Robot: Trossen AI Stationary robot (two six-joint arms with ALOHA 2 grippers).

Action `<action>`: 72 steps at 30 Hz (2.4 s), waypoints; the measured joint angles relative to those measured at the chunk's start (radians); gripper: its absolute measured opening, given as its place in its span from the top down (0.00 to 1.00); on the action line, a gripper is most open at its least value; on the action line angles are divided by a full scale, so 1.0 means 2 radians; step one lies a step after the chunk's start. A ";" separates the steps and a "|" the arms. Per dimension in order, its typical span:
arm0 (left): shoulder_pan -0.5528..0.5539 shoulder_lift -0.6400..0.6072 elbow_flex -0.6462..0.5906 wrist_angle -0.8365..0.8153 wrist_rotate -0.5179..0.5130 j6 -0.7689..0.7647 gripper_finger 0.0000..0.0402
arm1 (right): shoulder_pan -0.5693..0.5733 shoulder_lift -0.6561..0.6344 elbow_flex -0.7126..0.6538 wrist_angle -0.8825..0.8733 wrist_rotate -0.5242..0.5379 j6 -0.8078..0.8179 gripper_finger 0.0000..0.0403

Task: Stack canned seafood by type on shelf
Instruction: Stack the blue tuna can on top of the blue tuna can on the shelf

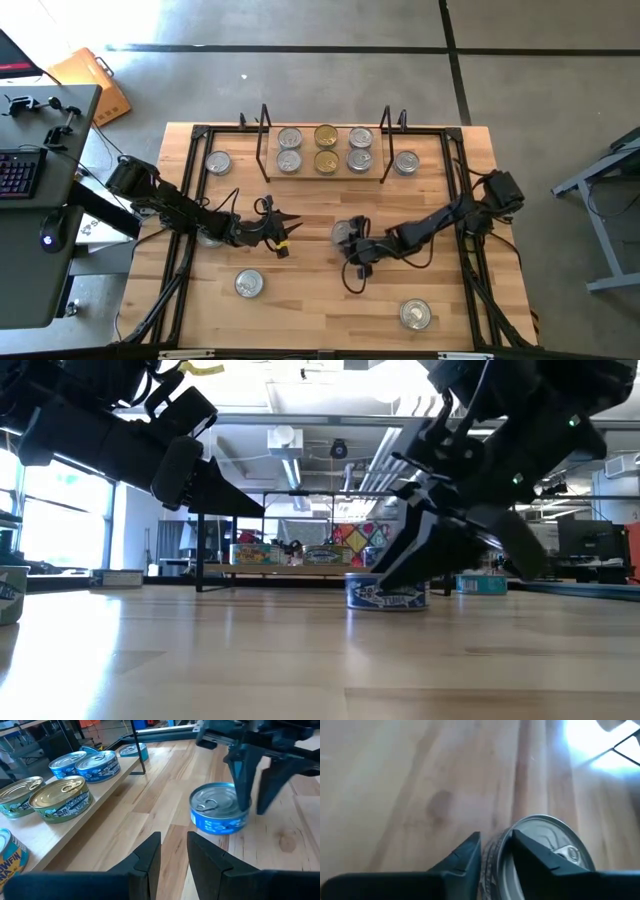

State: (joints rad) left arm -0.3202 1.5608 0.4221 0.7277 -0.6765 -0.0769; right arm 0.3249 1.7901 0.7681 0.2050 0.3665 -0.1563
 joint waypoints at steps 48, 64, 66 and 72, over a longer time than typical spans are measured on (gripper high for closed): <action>0.036 0.000 0.016 -0.015 0.187 0.075 0.79 | -0.116 -0.050 0.067 -0.145 0.058 0.053 0.71; 0.101 0.064 0.077 -0.148 0.194 0.096 0.79 | -0.122 -0.018 0.067 -0.124 -0.197 0.123 0.77; 0.087 0.041 0.084 -0.213 0.146 0.087 0.79 | -0.103 -0.020 0.067 -0.118 -0.231 0.117 0.78; 0.053 -0.039 0.086 -0.321 0.081 0.037 0.79 | -0.064 -0.023 0.067 -0.136 -0.194 0.093 0.78</action>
State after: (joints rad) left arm -0.2145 1.4828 0.5948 0.0852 -0.5143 -0.0037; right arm 0.1962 1.7442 0.9020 -0.0673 -0.0211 0.0305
